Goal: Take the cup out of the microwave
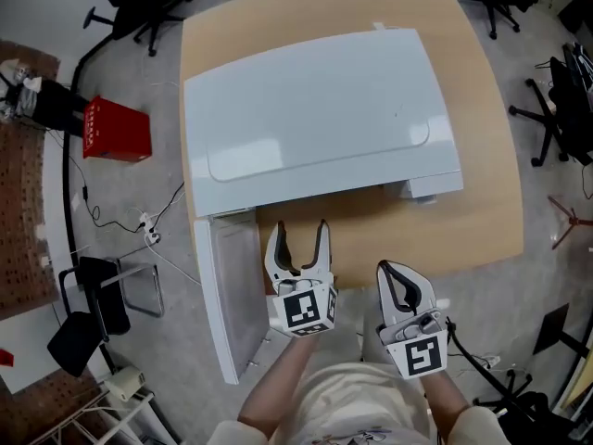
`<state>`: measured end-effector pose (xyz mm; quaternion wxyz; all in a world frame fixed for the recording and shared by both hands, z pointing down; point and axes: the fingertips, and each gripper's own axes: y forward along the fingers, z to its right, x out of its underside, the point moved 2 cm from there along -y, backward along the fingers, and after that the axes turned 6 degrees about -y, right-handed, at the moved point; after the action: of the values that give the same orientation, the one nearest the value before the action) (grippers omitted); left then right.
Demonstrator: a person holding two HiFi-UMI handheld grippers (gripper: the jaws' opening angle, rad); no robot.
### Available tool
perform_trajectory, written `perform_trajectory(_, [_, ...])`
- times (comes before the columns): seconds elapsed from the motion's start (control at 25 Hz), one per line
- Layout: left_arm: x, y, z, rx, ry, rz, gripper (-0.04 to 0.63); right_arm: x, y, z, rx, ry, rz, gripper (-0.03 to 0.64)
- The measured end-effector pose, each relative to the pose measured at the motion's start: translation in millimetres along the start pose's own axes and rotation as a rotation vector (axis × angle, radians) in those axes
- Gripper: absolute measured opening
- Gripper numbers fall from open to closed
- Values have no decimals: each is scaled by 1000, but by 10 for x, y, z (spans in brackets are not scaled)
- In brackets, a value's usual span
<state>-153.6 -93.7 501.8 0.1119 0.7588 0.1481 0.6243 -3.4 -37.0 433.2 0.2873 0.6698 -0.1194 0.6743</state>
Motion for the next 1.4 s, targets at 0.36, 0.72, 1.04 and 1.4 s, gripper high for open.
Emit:
perform_trajectory(0.36, [149, 814, -198, -27, -2, -7, 403, 198, 46, 125, 40, 39, -41, 8])
perform_trajectory(0.72, [175, 1199, -270, -53, 34, 1, 410, 540, 128, 291, 78, 40, -82, 8])
perform_trajectory(1.04, [342, 1461, -338, -88, 33, -50, 391, 578, 178, 246, 60, 41, -90, 8])
perform_trajectory(1.4, [159, 1346, -250, -53, 84, -8, 388, 600, 109, 264, 69, -3, -104, 6])
